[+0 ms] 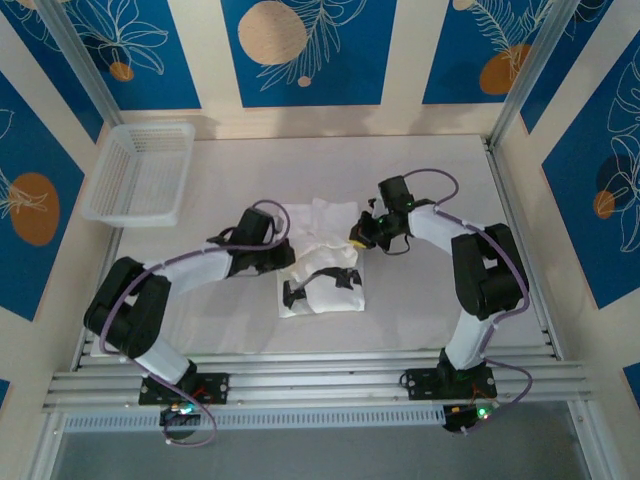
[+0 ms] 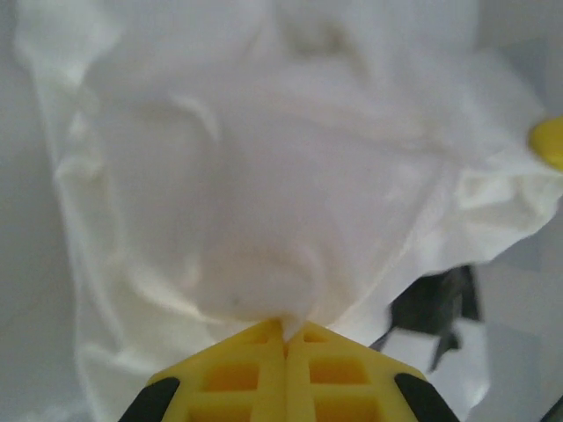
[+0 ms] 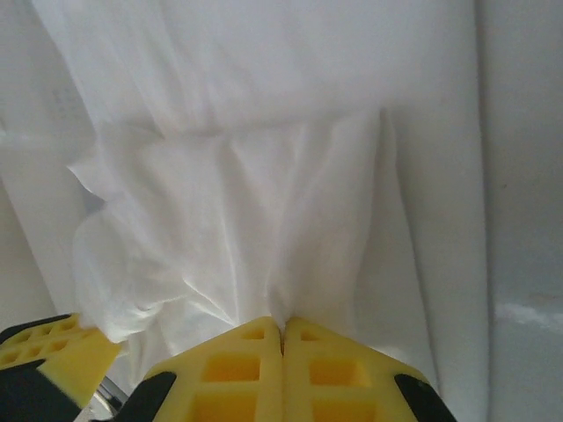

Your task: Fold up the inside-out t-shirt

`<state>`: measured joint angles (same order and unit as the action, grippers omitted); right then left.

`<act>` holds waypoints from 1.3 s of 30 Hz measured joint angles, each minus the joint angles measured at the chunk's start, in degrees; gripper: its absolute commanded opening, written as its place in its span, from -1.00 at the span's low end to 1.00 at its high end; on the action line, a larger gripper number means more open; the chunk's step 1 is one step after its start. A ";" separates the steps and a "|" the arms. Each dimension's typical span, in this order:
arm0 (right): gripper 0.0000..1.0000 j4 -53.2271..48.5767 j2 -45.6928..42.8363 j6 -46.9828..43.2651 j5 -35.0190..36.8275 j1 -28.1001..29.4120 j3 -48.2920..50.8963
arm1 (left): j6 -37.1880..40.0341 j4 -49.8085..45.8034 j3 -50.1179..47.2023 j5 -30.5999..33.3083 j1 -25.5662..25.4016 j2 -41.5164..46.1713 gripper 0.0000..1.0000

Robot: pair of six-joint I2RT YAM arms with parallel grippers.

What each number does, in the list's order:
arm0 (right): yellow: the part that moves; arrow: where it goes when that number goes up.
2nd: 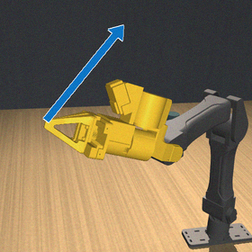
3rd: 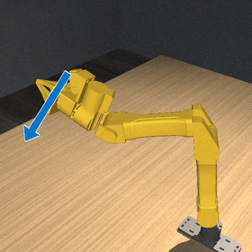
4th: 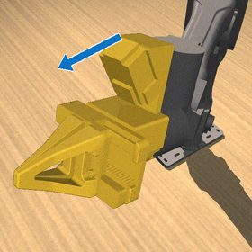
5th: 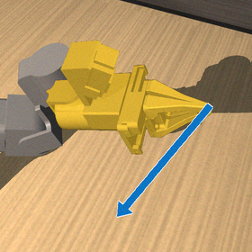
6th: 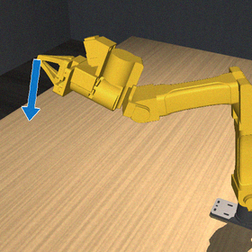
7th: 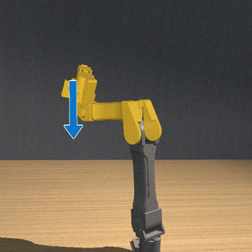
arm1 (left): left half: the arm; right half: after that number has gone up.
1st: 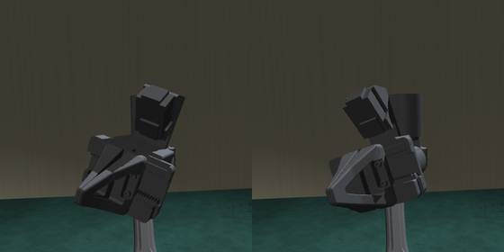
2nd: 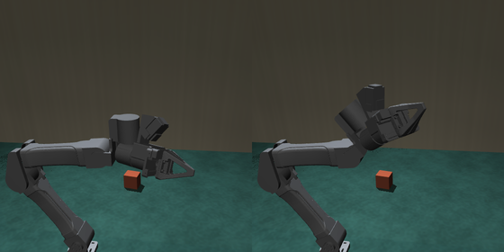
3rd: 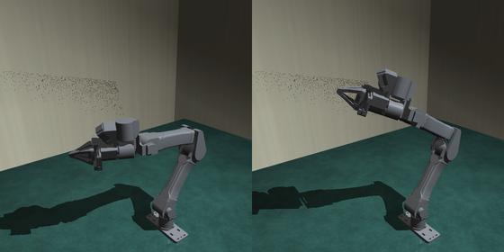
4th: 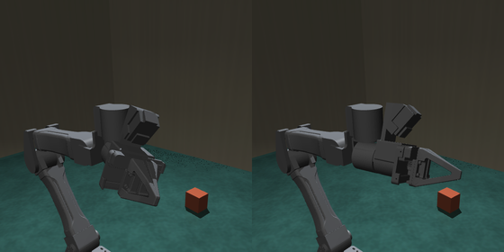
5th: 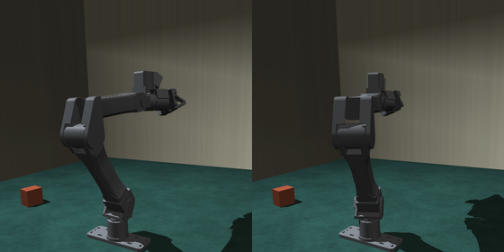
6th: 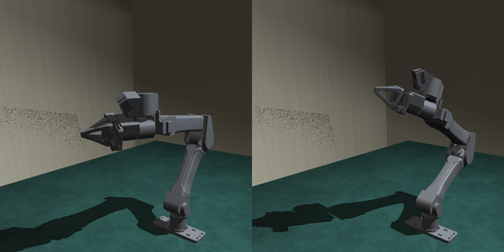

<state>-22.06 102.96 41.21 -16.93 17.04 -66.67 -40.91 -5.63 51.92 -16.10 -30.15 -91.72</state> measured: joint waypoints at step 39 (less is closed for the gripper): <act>-0.39 -1.51 20.61 0.09 -1.38 -1.95 -24.06 | 6.97 -3.67 21.09 0.02 11.30 -19.78 -0.14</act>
<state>-23.57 123.57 41.30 -18.31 15.09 -90.74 -33.93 -9.30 73.01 -16.08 -18.85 -111.50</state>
